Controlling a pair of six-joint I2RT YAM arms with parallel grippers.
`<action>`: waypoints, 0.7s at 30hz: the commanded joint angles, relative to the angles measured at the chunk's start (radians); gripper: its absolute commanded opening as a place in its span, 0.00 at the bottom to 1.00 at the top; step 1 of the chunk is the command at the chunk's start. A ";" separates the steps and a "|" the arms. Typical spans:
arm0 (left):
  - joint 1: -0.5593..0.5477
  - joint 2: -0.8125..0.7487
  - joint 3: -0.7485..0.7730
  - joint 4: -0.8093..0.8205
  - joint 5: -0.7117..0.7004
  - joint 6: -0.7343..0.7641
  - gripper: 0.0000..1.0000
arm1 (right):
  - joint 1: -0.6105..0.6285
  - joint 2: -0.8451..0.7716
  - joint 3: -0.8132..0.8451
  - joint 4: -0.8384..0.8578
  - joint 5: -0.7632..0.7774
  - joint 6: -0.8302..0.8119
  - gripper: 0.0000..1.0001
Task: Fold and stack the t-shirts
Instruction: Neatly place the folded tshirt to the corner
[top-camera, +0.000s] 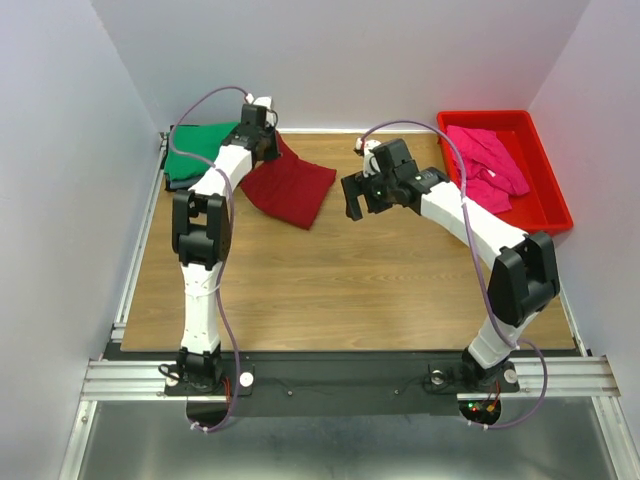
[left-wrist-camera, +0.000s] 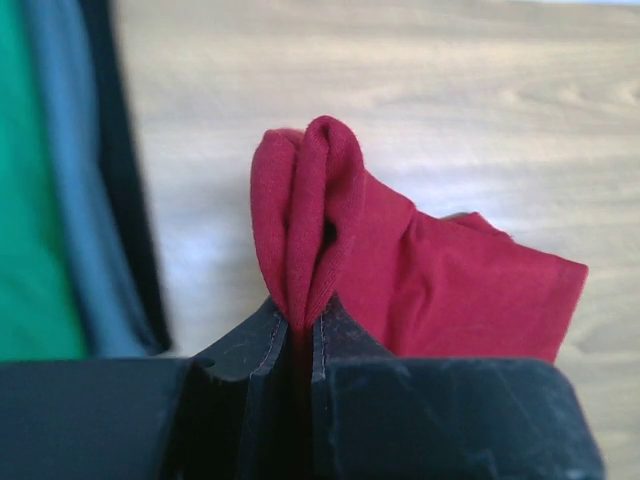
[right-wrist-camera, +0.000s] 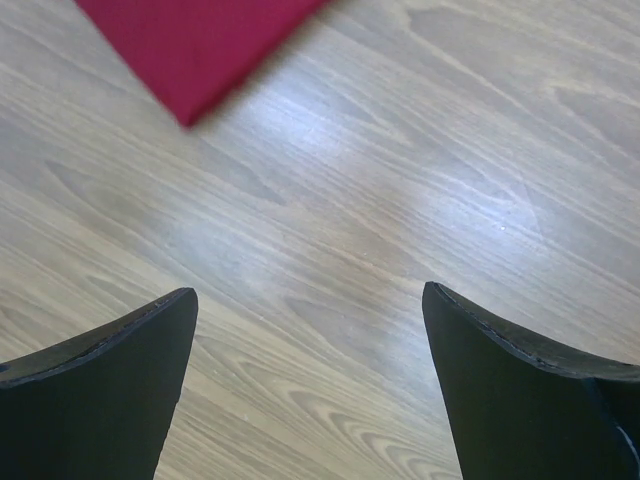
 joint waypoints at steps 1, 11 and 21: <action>0.024 0.018 0.176 -0.044 -0.040 0.101 0.00 | 0.009 -0.035 -0.013 0.028 0.010 -0.022 1.00; 0.035 0.047 0.363 -0.003 -0.131 0.173 0.00 | 0.004 -0.044 -0.028 0.028 0.010 -0.027 1.00; 0.039 -0.007 0.395 0.057 -0.172 0.316 0.00 | 0.004 -0.050 -0.039 0.028 -0.006 -0.022 1.00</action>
